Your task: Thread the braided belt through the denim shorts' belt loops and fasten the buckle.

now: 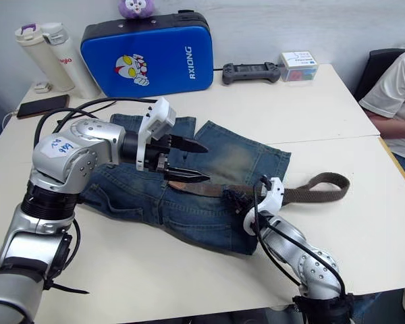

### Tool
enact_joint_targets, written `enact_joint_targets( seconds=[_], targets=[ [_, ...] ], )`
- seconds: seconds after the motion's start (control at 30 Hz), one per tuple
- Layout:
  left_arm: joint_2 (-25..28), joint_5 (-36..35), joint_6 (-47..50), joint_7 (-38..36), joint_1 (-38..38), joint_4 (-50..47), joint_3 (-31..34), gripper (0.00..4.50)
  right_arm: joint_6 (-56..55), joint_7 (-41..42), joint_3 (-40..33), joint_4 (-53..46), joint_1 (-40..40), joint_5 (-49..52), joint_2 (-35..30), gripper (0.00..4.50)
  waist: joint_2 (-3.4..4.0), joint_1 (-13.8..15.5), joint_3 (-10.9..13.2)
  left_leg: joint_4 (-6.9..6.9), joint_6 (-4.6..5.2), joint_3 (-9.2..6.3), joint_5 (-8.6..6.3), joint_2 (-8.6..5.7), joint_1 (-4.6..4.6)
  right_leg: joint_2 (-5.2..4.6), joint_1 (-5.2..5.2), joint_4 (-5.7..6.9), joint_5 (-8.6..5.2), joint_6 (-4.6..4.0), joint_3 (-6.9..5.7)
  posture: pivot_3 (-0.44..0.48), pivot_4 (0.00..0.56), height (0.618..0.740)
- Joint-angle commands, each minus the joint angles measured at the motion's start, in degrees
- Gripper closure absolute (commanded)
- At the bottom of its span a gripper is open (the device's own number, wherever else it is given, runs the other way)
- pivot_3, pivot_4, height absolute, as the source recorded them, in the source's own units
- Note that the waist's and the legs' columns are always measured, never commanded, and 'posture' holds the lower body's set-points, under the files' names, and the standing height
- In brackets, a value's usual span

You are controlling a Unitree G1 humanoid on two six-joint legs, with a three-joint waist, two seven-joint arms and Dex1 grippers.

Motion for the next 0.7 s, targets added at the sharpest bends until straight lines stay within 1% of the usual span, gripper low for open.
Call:
enact_joint_targets(
  seconds=[0.03,0.07,0.1,0.13,0.17,0.2,0.27,0.37,0.43,0.5,0.57,0.6,0.67,0.7],
  targets=[
    [0.2,0.1,-1.3,0.0,0.0,-1.0,1.3,0.0,2.8,2.9,-4.3,-8.6,2.3,6.3,-7.1,1.35,0.01,0.1,0.0,0.02,0.01,0.0,-0.01,-0.03,-0.01,-0.01,0.0,0.0,0.0,0.0,0.01,0.0,0.15,0.74],
    [0.4,0.2,-1.5,-0.2,0.1,-0.8,1.3,0.0,5.9,6.2,-5.6,-11.7,2.3,6.7,-12.7,0.96,0.0,0.2,0.0,0.03,0.02,0.0,-0.01,-0.04,-0.02,-0.03,0.01,-0.01,0.0,0.0,0.0,0.0,0.15,0.74],
    [0.8,0.3,-1.7,-0.5,0.3,-0.8,1.4,0.0,9.1,9.0,-7.1,-14.4,2.6,9.8,-18.7,0.25,0.01,0.2,0.0,0.05,0.02,-0.01,-0.01,-0.03,-0.02,-0.02,0.04,-0.03,0.0,0.0,-0.01,0.0,0.15,0.74],
    [1.2,0.3,-1.7,-0.7,0.4,-0.8,1.4,0.0,11.1,11.1,-8.1,-16.1,2.9,11.9,-23.0,0.05,0.08,0.2,0.0,0.11,0.05,0.0,-0.03,-0.05,-0.03,-0.03,0.03,-0.01,0.0,0.0,0.01,0.0,0.15,0.74],
    [1.9,0.3,-1.8,-1.2,0.7,-0.8,1.5,0.0,14.6,15.5,-9.8,-18.1,3.1,12.3,-28.7,0.05,0.09,0.2,0.1,0.12,0.08,0.01,-0.04,-0.08,-0.04,-0.06,0.03,-0.02,0.01,0.01,0.01,0.0,0.15,0.74],
    [2.7,0.4,-1.8,-1.8,1.0,-0.7,1.6,0.0,17.1,19.2,-10.9,-19.1,3.0,12.2,-32.6,0.05,0.08,0.2,0.1,0.11,0.09,0.02,-0.05,-0.08,-0.04,-0.06,0.04,-0.03,0.01,0.01,0.01,0.0,0.15,0.74],
    [3.9,0.7,-2.2,-2.6,1.4,-0.5,1.5,0.0,19.7,24.0,-12.2,-19.7,2.6,11.3,-37.3,0.05,0.02,0.1,0.0,0.12,0.08,0.0,-0.05,-0.01,-0.04,-0.02,0.07,-0.05,0.0,0.01,-0.03,0.0,0.15,0.74],
    [8.5,0.8,-3.3,-5.9,3.9,-1.9,2.0,0.0,21.6,37.4,-10.2,-22.0,-4.0,-2.6,-43.7,0.05,-0.05,0.0,0.0,0.04,0.06,-0.05,-0.05,0.08,0.01,0.08,0.11,-0.12,0.0,0.0,-0.04,0.0,0.15,0.74],
    [11.9,-0.4,-3.5,-8.9,6.1,-4.0,3.2,0.0,22.1,47.1,-5.4,-24.4,-8.6,-13.4,-48.8,0.05,0.0,-0.1,0.1,0.07,0.07,-0.03,-0.06,0.03,0.0,0.07,0.09,-0.11,0.0,0.0,0.01,0.0,0.15,0.74],
    [15.1,-1.5,-3.6,-11.6,8.4,-6.3,4.1,0.0,21.2,54.0,0.2,-26.1,-11.8,-22.6,-51.8,0.05,0.0,0.0,0.1,0.12,0.1,0.0,-0.08,0.03,0.01,0.06,0.09,-0.1,0.0,0.01,0.03,0.0,0.15,0.74],
    [16.9,-2.0,-3.3,-12.4,9.7,-7.5,4.7,0.0,19.1,58.0,4.9,-26.8,-13.4,-29.8,-52.7,0.05,-0.1,0.5,0.1,0.13,0.07,-0.12,-0.12,0.06,-0.01,0.06,0.15,-0.2,0.0,0.0,-0.07,0.0,0.15,0.74],
    [17.4,-2.1,-2.8,-12.1,10.1,-7.9,5.1,0.0,17.7,59.7,7.6,-26.7,-14.0,-33.7,-52.6,0.05,0.02,0.5,0.1,0.18,0.08,-0.13,-0.14,0.05,-0.06,0.05,0.14,-0.21,0.0,0.0,-0.09,0.0,0.15,0.74],
    [18.1,-2.1,-2.1,-11.2,11.1,-8.7,6.1,0.0,15.0,63.1,13.7,-25.3,-15.2,-41.3,-51.6,0.05,-0.03,0.5,0.1,0.22,0.09,-0.12,-0.21,0.04,-0.16,0.03,0.05,-0.34,0.01,0.01,-0.1,0.0,0.15,0.74],
    [18.4,-2.3,-1.6,-10.7,11.5,-9.2,6.6,0.0,13.1,64.9,17.9,-23.7,-15.9,-47.3,-51.4,0.05,-0.03,0.9,0.1,0.22,0.09,-0.12,-0.21,0.03,-0.16,0.02,0.05,-0.35,0.01,0.01,-0.11,0.0,0.15,0.74]
  ],
)
